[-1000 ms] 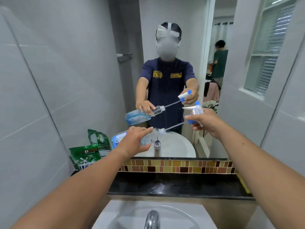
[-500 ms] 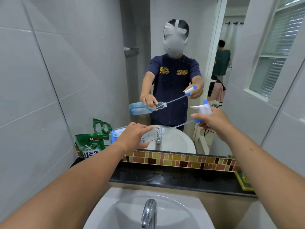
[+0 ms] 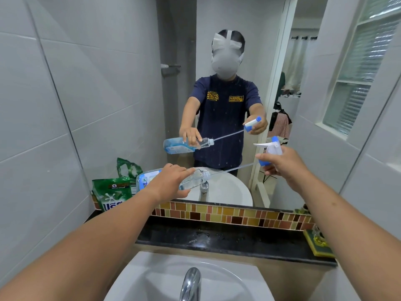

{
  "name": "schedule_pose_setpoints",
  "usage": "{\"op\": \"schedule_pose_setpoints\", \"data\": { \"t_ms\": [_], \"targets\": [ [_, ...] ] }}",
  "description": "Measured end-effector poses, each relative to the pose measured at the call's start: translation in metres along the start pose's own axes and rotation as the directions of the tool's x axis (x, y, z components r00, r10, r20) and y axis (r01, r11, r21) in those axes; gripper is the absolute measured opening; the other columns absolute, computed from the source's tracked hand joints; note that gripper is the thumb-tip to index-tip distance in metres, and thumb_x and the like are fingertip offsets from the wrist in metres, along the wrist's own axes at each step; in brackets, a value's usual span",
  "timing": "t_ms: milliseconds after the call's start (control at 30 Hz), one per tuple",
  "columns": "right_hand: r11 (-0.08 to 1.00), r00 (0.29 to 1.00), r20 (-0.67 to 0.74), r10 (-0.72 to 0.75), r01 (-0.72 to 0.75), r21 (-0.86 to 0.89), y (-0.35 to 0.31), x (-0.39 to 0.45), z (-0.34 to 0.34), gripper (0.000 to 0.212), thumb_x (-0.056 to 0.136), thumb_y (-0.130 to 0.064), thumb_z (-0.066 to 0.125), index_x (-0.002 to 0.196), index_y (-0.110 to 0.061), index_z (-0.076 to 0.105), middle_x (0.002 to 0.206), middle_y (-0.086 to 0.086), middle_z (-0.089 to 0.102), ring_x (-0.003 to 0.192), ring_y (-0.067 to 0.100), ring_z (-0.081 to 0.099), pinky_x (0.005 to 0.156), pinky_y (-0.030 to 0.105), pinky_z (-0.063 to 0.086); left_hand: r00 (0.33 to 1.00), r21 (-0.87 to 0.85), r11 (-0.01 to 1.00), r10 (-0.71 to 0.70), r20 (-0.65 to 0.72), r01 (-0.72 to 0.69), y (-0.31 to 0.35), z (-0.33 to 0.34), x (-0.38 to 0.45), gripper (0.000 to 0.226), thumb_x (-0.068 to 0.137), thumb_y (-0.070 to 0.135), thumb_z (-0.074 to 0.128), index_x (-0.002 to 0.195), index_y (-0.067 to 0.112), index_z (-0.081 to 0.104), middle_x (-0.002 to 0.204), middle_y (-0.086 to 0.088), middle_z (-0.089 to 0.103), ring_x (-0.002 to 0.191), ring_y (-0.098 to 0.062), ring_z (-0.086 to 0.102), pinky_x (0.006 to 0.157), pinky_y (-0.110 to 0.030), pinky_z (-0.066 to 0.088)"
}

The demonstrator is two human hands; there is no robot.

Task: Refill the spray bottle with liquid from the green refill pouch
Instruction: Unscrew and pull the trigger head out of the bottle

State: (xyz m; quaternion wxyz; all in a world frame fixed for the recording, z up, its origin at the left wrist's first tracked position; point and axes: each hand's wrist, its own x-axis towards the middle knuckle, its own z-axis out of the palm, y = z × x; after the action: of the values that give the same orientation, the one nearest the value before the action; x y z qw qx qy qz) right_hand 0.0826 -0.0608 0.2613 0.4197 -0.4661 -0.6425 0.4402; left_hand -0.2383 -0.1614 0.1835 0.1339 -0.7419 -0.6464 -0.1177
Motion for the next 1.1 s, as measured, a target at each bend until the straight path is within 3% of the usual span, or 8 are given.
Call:
{"op": "schedule_pose_setpoints", "data": {
  "t_ms": [133, 267, 567, 933, 1100],
  "targets": [
    [1.0, 1.0, -0.015, -0.002, 0.002, 0.017, 0.002, -0.003, -0.001, 0.036, 0.081, -0.025, 0.08, 0.105, -0.005, 0.064, 0.079, 0.013, 0.066, 0.062, 0.023, 0.061, 0.065, 0.035, 0.059, 1.0, -0.014, 1.0, 0.011, 0.012, -0.011, -0.001, 0.0, 0.002, 0.071, 0.092, 0.043, 0.063, 0.153, 0.026, 0.033, 0.136, 0.003, 0.058, 0.12, -0.017, 0.047, 0.106, -0.031, 0.031],
    [0.999, 1.0, -0.027, 0.013, -0.012, 0.04, 0.006, -0.004, -0.002, 0.039, 0.081, -0.027, 0.08, 0.107, -0.004, 0.064, 0.079, 0.014, 0.067, 0.064, 0.024, 0.064, 0.077, 0.046, 0.06, 1.0, -0.012, 1.0, 0.008, 0.017, -0.007, -0.001, 0.0, 0.005, 0.071, 0.092, 0.044, 0.063, 0.154, 0.027, 0.032, 0.136, 0.004, 0.058, 0.121, -0.016, 0.047, 0.107, -0.031, 0.031],
    [0.999, 0.999, -0.031, 0.022, -0.02, 0.049, 0.005, -0.009, -0.007, 0.041, 0.082, -0.023, 0.08, 0.113, -0.003, 0.063, 0.086, 0.019, 0.067, 0.065, 0.027, 0.064, 0.065, 0.037, 0.061, 0.999, -0.001, 0.999, 0.044, 0.004, -0.044, 0.001, -0.001, 0.003, 0.07, 0.09, 0.044, 0.065, 0.151, 0.026, 0.037, 0.138, 0.005, 0.059, 0.118, -0.015, 0.05, 0.103, -0.031, 0.036],
    [0.999, 1.0, -0.026, 0.016, -0.015, 0.031, 0.004, -0.009, 0.0, 0.046, 0.082, -0.025, 0.079, 0.119, -0.004, 0.06, 0.085, 0.016, 0.066, 0.065, 0.025, 0.063, 0.074, 0.041, 0.06, 0.999, 0.003, 0.999, 0.04, -0.017, -0.04, -0.008, 0.002, -0.002, 0.068, 0.09, 0.044, 0.066, 0.15, 0.026, 0.039, 0.13, 0.005, 0.062, 0.114, -0.015, 0.052, 0.101, -0.031, 0.036],
    [0.999, 0.999, -0.04, 0.018, -0.016, 0.044, 0.005, -0.009, 0.004, 0.047, 0.082, -0.026, 0.079, 0.119, -0.004, 0.059, 0.085, 0.016, 0.066, 0.064, 0.025, 0.064, 0.071, 0.039, 0.06, 0.999, 0.0, 0.999, 0.046, -0.024, -0.046, -0.01, 0.005, -0.005, 0.069, 0.09, 0.044, 0.066, 0.151, 0.026, 0.039, 0.128, 0.006, 0.063, 0.111, -0.013, 0.052, 0.099, -0.029, 0.036]
  ]
}}
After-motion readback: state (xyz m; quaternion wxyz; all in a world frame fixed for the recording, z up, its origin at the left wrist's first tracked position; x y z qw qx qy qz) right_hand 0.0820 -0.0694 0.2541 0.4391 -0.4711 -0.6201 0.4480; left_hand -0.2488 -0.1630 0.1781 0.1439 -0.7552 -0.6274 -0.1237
